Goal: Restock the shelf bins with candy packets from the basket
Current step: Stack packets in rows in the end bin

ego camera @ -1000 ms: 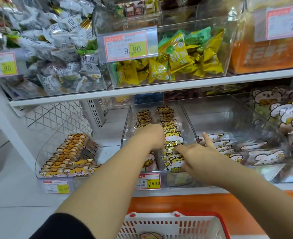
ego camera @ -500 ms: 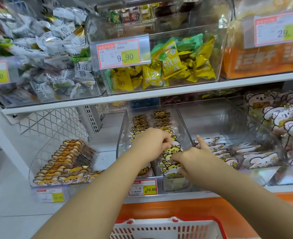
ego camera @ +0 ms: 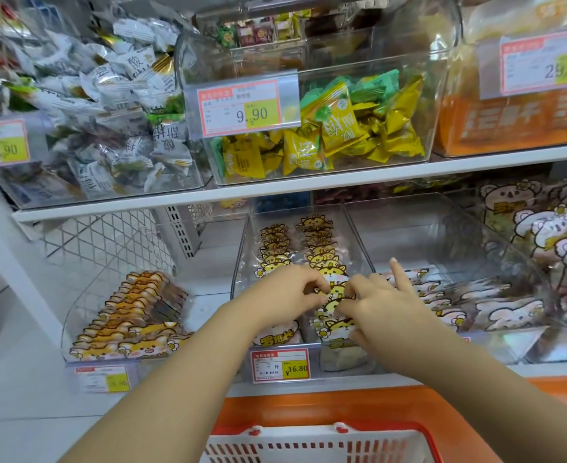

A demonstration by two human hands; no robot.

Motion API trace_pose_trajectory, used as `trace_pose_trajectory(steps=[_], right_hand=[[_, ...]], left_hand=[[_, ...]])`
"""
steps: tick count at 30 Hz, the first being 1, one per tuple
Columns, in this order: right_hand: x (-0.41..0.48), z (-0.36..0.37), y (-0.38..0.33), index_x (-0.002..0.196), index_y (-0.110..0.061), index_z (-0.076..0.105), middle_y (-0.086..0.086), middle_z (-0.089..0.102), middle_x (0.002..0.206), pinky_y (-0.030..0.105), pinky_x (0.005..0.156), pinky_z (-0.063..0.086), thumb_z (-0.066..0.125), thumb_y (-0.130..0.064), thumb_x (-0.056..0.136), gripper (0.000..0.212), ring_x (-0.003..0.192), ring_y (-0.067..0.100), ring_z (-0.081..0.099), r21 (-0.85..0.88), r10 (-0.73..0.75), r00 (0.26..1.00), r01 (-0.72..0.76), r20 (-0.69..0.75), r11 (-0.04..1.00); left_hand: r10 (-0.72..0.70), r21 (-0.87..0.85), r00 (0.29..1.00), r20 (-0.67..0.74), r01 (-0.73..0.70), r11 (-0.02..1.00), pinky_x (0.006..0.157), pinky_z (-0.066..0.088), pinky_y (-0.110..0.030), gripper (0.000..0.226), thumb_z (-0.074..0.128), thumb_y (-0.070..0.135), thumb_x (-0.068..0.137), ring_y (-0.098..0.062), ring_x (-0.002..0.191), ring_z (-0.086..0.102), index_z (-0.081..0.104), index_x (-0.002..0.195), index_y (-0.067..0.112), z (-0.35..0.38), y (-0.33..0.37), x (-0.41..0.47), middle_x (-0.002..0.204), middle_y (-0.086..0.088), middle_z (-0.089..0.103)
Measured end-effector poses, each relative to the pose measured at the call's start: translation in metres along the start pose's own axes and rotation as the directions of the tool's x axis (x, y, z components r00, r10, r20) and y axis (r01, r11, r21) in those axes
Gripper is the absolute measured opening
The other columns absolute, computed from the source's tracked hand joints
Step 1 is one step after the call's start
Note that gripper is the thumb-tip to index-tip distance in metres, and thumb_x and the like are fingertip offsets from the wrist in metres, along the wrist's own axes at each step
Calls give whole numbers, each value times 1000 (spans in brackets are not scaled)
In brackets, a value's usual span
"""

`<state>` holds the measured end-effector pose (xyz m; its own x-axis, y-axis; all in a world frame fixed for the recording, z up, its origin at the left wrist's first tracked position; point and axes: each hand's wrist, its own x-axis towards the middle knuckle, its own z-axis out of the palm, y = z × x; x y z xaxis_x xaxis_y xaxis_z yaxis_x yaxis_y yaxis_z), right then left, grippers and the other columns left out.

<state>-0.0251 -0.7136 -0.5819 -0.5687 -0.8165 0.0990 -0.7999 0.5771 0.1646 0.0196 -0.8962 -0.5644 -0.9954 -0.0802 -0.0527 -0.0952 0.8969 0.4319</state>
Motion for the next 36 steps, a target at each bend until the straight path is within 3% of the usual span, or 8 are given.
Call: trace_pose_trajectory(steps=[10, 14, 24, 26, 28, 30, 33, 36], right_hand=[[6, -8, -2, 122, -29, 60, -6, 70, 96, 58, 115, -16, 49, -23, 101, 25, 105, 19, 66, -30, 16, 997, -14, 70, 999], [0, -7, -8, 111, -27, 63, -6, 65, 83, 54, 113, -22, 45, -17, 100, 23, 94, 19, 67, -114, 1, 1000, 1, 18, 994], [-20, -23, -25, 99, -14, 64, 2, 67, 85, 49, 111, -29, 8, -5, 70, 64, 86, 19, 63, -118, -72, 997, 75, 28, 990], [-18, -16, -24, 93, -16, 65, 1, 68, 81, 51, 116, -22, 23, -1, 79, 48, 82, 21, 64, -104, -62, 998, 59, -25, 993], [-12, -4, -14, 78, -18, 68, -1, 64, 63, 56, 120, 3, 69, -9, 75, 10, 65, 24, 65, -45, 21, 989, -28, -145, 999], [-10, 9, -7, 82, -18, 72, 0, 65, 66, 61, 113, 23, 90, -18, 54, 34, 64, 26, 65, 31, 91, 977, -86, -192, 996], [-13, -8, -11, 93, -19, 71, -1, 68, 83, 49, 96, 44, 92, -25, 56, 42, 79, 26, 65, 139, 114, 964, -83, -239, 987], [-23, -32, -19, 102, -24, 67, -6, 65, 97, 32, 76, 41, 68, -32, 88, 15, 89, 19, 60, 198, 53, 979, -13, -196, 980]], left_hand=[[92, 252, 990, -109, -62, 966, 84, 55, -39, 10, 66, 29, 94, -14, 92, 65, 74, 99, 26, 10, 4, 7, 99, 8, 72], [202, 139, 959, -197, -177, 974, 87, 53, -35, 11, 67, 27, 94, -9, 94, 63, 76, 99, 24, 10, -3, -7, 99, 11, 72], [54, -95, 997, -55, -59, 994, 81, 51, -24, 31, 51, 53, 98, 2, 93, 60, 68, 115, 32, 4, 1, -19, 104, 18, 66], [72, -56, 995, -64, -76, 996, 92, 50, -26, 41, 58, 65, 87, 3, 104, 56, 62, 119, 39, 3, -1, -24, 118, 21, 59], [87, 14, 995, -52, -86, 996, 97, 48, -28, 57, 67, 68, 78, 1, 111, 52, 56, 127, 41, 4, -6, -26, 128, 20, 51], [95, 87, 994, -55, -90, 992, 102, 45, -31, 67, 72, 63, 77, -3, 121, 48, 49, 136, 39, 7, -9, -26, 137, 18, 46], [126, 175, 987, -103, -106, 979, 103, 47, -38, 67, 71, 61, 79, -7, 127, 47, 46, 138, 40, 13, -12, -22, 143, 19, 42], [142, 273, 983, -113, -107, 956, 101, 47, -39, 72, 68, 67, 79, -9, 126, 49, 43, 140, 40, 18, -9, -20, 146, 21, 37]])
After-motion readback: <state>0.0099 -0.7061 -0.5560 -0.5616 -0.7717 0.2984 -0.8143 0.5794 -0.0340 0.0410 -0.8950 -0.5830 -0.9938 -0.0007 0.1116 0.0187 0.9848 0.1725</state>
